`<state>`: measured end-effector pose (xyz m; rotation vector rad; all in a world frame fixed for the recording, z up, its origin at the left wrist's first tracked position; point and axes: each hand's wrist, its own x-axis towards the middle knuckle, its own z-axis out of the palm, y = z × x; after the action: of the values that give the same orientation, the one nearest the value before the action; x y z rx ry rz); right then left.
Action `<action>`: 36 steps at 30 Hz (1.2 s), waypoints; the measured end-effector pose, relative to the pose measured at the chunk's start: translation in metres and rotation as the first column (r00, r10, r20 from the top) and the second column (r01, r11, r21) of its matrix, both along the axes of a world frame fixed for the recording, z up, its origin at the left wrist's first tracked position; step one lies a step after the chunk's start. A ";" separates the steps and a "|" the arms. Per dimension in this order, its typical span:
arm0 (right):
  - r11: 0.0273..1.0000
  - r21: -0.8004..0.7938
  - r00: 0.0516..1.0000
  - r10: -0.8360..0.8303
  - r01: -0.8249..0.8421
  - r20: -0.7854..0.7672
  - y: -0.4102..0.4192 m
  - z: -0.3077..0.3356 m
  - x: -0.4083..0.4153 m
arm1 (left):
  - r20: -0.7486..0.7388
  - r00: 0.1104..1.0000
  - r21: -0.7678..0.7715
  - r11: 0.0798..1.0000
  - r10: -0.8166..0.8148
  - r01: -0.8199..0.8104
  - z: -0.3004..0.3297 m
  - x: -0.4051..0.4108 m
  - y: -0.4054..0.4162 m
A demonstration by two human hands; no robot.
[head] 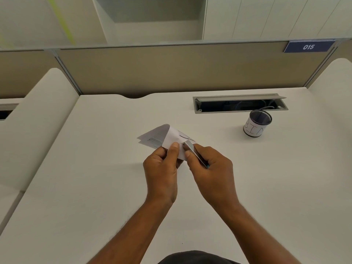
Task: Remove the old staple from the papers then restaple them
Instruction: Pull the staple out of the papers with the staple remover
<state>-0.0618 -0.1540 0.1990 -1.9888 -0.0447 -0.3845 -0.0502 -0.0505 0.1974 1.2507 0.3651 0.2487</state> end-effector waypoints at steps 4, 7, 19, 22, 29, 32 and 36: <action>0.980 -0.199 0.996 0.022 -0.003 0.089 -0.001 -0.001 -0.001 | -0.002 1.000 0.047 0.999 0.006 -0.006 -0.003 -0.001 0.000; 0.966 -0.259 0.992 0.040 -0.008 0.119 0.000 -0.001 0.000 | -0.003 1.000 0.084 0.996 0.005 -0.005 -0.003 -0.003 -0.001; 0.965 -0.263 0.995 0.016 0.012 0.102 0.007 0.006 0.004 | 0.007 1.000 0.153 0.988 -0.008 0.007 -0.003 0.001 0.004; 0.955 -0.296 0.995 0.005 0.025 0.101 0.007 0.007 0.005 | 0.010 1.000 0.139 0.990 -0.020 0.018 -0.001 0.002 0.004; 0.983 -0.181 0.998 -0.021 0.033 0.066 0.012 0.008 0.006 | 0.011 1.000 0.131 0.991 -0.024 0.022 0.001 0.004 0.005; 0.990 -0.130 0.999 -0.043 0.045 0.023 0.013 0.008 0.004 | 0.019 1.000 0.146 0.989 -0.017 0.014 0.002 0.002 0.005; 0.999 0.015 0.998 -0.029 0.030 -0.062 0.015 0.009 0.003 | 0.021 0.999 0.155 0.988 -0.028 0.024 0.002 0.002 0.005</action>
<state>-0.0586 -0.1389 0.2080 -1.9860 0.0266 -0.3409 -0.0487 -0.0455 0.1999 1.4035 0.3141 0.2732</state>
